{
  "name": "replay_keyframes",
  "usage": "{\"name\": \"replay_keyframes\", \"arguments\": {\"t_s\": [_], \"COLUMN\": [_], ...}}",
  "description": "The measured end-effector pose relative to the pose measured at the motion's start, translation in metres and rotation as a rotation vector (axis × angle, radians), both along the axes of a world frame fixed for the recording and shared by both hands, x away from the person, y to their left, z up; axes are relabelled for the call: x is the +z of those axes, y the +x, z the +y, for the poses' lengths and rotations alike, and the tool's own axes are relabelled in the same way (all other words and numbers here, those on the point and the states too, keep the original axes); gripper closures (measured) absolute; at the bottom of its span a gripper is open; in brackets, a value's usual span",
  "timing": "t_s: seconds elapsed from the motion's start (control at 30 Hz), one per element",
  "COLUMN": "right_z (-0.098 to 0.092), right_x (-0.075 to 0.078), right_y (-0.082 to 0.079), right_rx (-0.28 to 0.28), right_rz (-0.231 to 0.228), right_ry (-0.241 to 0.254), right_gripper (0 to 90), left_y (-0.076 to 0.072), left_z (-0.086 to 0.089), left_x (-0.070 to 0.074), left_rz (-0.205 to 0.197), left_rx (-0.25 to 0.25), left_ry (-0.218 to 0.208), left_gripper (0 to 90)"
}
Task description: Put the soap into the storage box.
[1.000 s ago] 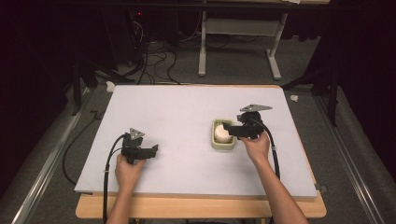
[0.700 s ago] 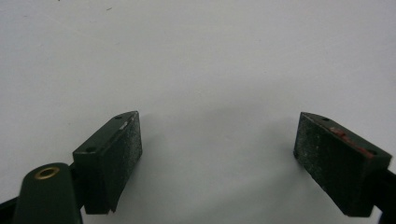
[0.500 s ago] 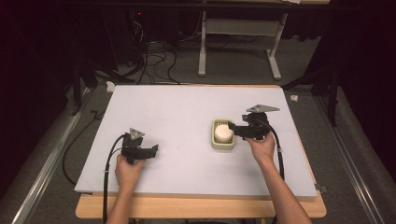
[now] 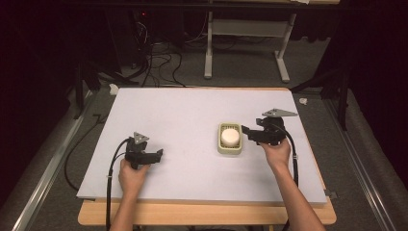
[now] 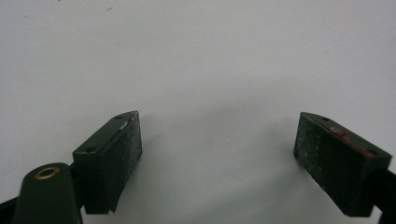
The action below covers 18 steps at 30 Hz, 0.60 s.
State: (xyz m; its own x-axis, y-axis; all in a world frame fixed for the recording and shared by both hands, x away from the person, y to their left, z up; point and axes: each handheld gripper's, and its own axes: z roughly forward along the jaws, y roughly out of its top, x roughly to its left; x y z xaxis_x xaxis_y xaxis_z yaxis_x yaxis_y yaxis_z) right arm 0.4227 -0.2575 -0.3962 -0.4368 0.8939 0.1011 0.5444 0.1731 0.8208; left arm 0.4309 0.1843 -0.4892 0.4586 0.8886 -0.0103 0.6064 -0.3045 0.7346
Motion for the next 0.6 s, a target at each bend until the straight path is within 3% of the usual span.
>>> {"name": "replay_keyframes", "arguments": {"t_s": [0.6], "right_z": [-0.029], "right_x": [0.010], "right_y": [-0.018], "right_rx": [-0.050], "right_rz": [-0.034], "right_ry": [0.019], "right_gripper": [29.2], "left_y": [0.000], "left_z": [0.000], "left_x": [0.000], "left_rz": [0.000], "left_rx": [0.000], "left_ry": [-0.001], "left_gripper": [15.7]}}
